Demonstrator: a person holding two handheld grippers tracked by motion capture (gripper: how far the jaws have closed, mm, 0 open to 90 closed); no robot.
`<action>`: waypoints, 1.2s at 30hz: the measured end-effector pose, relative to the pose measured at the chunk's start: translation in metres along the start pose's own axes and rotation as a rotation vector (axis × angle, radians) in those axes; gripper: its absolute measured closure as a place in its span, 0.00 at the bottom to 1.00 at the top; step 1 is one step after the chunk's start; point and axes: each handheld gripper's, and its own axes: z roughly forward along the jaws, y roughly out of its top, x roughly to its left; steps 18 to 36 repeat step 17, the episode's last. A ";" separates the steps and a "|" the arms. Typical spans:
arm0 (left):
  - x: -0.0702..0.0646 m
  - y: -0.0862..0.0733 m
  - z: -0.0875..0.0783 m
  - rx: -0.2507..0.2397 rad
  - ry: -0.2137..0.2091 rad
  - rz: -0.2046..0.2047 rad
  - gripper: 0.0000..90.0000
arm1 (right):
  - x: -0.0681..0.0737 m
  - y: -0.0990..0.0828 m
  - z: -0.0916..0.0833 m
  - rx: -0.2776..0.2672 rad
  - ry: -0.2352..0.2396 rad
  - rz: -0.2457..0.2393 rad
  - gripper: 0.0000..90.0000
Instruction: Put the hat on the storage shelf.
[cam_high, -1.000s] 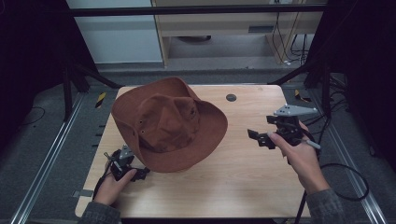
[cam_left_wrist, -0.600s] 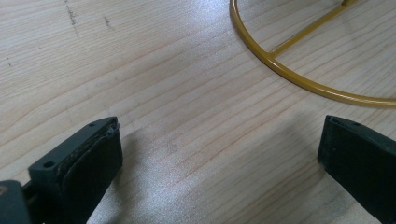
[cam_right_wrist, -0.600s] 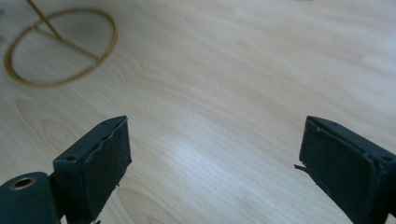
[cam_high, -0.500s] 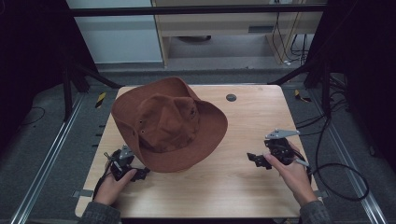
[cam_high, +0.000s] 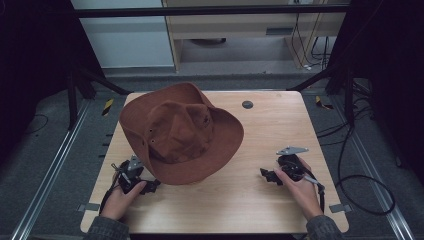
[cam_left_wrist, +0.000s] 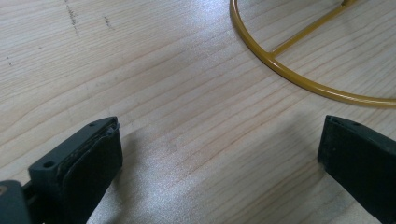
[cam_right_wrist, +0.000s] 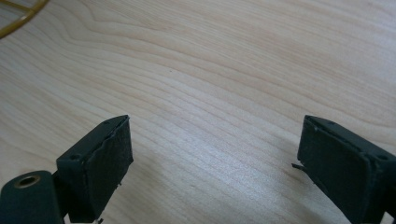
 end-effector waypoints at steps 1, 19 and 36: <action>0.000 0.000 0.000 0.000 0.000 0.000 0.00 | 0.000 0.000 0.000 0.000 0.000 0.000 0.11; 0.000 0.000 0.000 0.000 -0.001 0.001 0.00 | 0.003 -0.007 0.010 -0.043 -0.095 -0.036 0.06; 0.000 0.000 0.000 0.000 -0.001 0.001 0.00 | 0.003 -0.007 0.010 -0.043 -0.095 -0.036 0.06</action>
